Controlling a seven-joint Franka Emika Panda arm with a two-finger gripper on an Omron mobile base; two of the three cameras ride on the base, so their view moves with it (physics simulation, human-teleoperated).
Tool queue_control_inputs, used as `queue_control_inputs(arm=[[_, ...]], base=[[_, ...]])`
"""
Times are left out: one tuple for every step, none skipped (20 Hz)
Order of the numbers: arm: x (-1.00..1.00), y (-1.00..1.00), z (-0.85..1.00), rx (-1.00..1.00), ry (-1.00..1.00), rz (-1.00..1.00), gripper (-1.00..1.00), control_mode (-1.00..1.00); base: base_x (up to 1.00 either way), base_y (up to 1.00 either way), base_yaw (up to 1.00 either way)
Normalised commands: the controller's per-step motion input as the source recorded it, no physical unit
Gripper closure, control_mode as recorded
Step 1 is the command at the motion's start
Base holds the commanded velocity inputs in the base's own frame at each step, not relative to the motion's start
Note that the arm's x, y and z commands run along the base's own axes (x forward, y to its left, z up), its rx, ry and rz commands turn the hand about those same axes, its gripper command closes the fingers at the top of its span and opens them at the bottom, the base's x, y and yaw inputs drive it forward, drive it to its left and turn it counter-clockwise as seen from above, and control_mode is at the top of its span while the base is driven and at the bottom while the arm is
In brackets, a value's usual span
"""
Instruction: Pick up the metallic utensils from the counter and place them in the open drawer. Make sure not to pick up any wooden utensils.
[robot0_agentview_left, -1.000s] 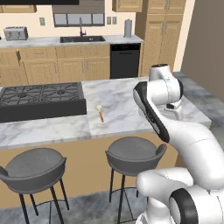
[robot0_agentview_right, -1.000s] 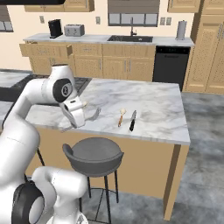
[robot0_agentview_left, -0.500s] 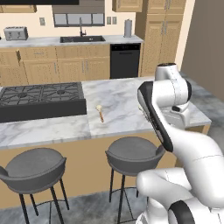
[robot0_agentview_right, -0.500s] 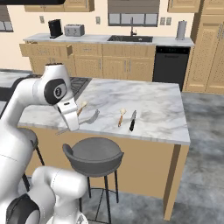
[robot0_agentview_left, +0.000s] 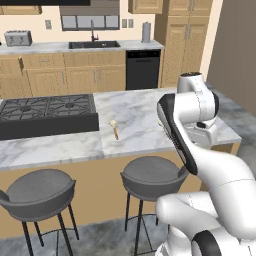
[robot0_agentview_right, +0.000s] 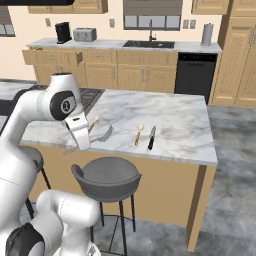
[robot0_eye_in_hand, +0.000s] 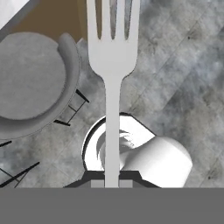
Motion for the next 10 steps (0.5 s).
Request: queue_control_inputs(arm=[[-0.04,0.00,0.00,0.00,0.00,0.00,1.00,-1.00],[-0.16,0.00,0.00,0.00,0.00,0.00,1.00,-1.00],[-0.25,0.00,0.00,0.00,0.00,0.00,1.00,-1.00],[0.00,0.00,0.00,0.00,0.00,0.00,1.00,1.00],[0.00,0.00,0.00,0.00,0.00,0.00,1.00,1.00],[0.00,0.00,0.00,0.00,0.00,0.00,1.00,1.00],[0.00,0.00,0.00,0.00,0.00,0.00,1.00,1.00],[0.00,0.00,0.00,0.00,0.00,0.00,1.00,1.00],[0.00,0.00,0.00,0.00,0.00,0.00,1.00,1.00],[0.00,0.00,0.00,0.00,0.00,0.00,1.00,1.00]], base=[[0.00,0.00,0.00],[0.00,0.00,0.00],[0.00,0.00,0.00],[-0.19,0.00,-0.02],[-0.11,-0.10,-0.05],[-0.16,-0.34,-0.01],[-0.14,-0.39,-0.03],[-0.09,-0.51,-0.02],[-0.09,-0.52,-0.01],[-0.09,-0.66,0.00]])
